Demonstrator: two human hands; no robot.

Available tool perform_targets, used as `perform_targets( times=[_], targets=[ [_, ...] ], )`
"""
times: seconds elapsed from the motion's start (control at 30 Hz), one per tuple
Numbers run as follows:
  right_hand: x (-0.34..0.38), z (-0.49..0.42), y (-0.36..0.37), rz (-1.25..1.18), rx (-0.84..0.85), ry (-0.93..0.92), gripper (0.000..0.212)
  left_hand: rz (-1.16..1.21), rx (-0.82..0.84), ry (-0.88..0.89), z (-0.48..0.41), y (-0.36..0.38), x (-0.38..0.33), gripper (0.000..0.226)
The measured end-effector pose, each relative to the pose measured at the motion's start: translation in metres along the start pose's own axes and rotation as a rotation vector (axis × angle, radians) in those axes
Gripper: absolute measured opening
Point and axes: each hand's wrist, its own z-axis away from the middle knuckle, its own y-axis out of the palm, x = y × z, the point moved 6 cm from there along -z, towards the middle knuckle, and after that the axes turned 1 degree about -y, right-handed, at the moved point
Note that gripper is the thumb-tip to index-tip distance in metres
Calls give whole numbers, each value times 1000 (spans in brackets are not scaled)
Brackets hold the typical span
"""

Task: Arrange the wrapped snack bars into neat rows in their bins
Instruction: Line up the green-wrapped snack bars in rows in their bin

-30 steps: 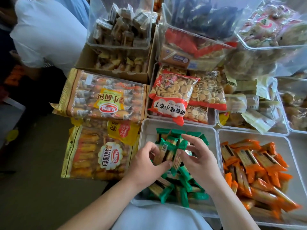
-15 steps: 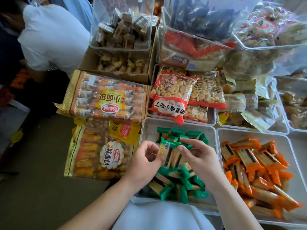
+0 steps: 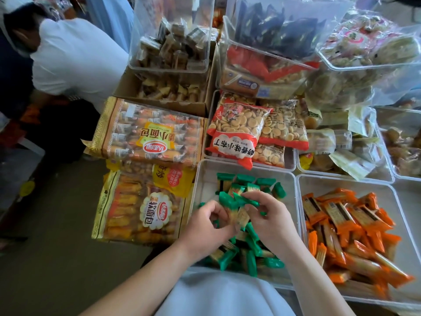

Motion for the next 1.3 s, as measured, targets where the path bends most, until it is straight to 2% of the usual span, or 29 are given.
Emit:
perform_targets(
  times=[0.1,0.23,0.37,0.57,0.7,0.77,0.83,0.93,1.0,1.07,1.3],
  targets=[
    [-4,0,-1,-57,-21,19,27,38,-46,70,3,-5,0,19],
    [-6,1,2,-126,0,68,30,105,-154,50,5,-18,0,41],
    [4,0,6,-92,58,39,33,116,-155,48,4,-21,4,56],
    [6,2,7,68,30,-73,36,78,-225,-20,6,-31,8,24],
    [-2,6,18,16,136,-52,33,131,-172,-41,2,-30,7,20],
    [-3,9,22,-58,165,-23,23,132,-143,-42,3,-26,7,22],
    [-9,11,19,-162,99,61,9,112,-119,-52,2,-22,11,22],
    [-22,11,9,-297,-80,170,6,148,-84,-98,0,-20,17,22],
    [-28,12,8,-356,-116,208,32,181,-78,-121,-2,-22,18,25],
    [-32,12,7,-388,-123,241,44,202,-102,-130,-5,-25,18,26],
    [-32,5,5,-305,-88,251,38,215,-121,-109,-15,-27,18,18]
  ],
)
